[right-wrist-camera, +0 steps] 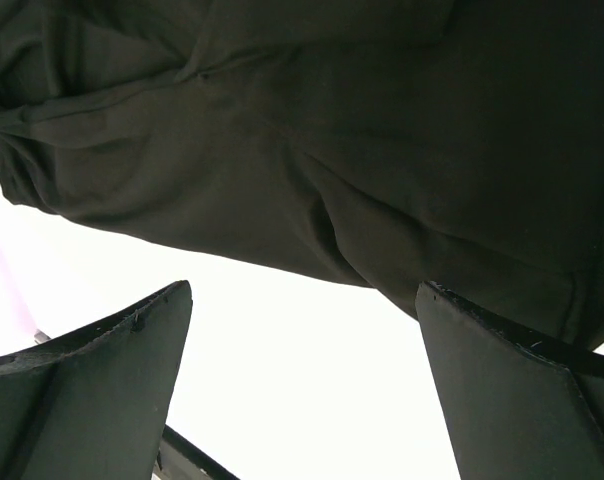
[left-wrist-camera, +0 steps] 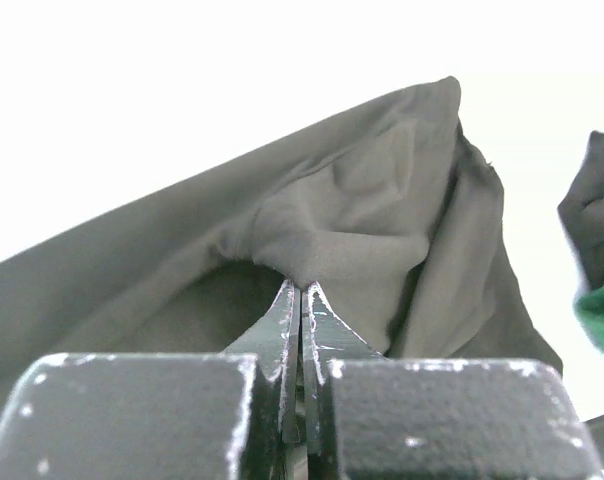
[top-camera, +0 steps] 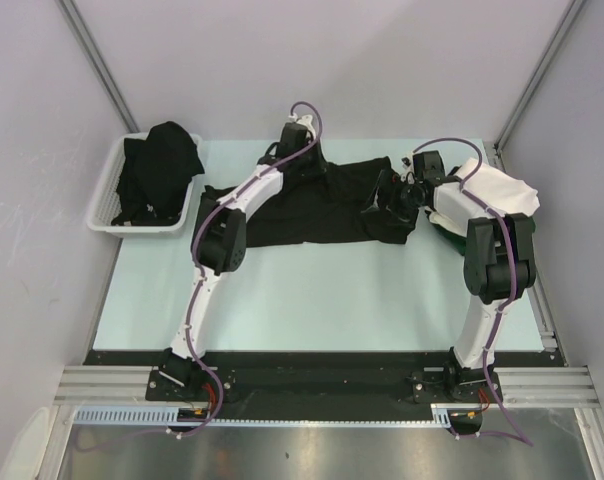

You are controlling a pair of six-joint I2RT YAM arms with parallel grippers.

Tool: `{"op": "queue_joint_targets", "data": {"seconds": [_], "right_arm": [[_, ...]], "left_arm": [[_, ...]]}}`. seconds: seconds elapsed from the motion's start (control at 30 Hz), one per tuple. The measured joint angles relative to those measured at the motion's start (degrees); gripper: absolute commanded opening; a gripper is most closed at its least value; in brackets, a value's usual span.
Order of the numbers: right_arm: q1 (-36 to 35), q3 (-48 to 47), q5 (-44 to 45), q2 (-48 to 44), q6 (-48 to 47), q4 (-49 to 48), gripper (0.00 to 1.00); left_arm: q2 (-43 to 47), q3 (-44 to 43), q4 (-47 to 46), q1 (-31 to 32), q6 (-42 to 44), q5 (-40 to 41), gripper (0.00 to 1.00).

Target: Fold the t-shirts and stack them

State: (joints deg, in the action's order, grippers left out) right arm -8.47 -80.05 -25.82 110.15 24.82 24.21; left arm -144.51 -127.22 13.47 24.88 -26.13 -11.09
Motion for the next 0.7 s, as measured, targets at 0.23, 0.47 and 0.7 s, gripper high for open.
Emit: {"op": "queue_joint_targets", "data": {"seconds": [0.23, 0.47, 0.7], "right_arm": [[-0.07, 0.20, 0.13, -0.04, -0.02, 0.35, 1.00], [-0.07, 0.24, 0.11, -0.46, -0.07, 0.61, 1.00], [0.11, 0.24, 0.04, -0.66, 0.39, -0.35, 1.00]], "left_arm": [[1.18, -0.83, -6.82, -1.14, -1.03, -0.04, 0.00], [1.36, -1.66, -13.68, -1.22, -2.54, -0.44, 0.18], [1.36, -2.54, -16.70, -1.22, -4.90, -2.73, 0.28]]}}
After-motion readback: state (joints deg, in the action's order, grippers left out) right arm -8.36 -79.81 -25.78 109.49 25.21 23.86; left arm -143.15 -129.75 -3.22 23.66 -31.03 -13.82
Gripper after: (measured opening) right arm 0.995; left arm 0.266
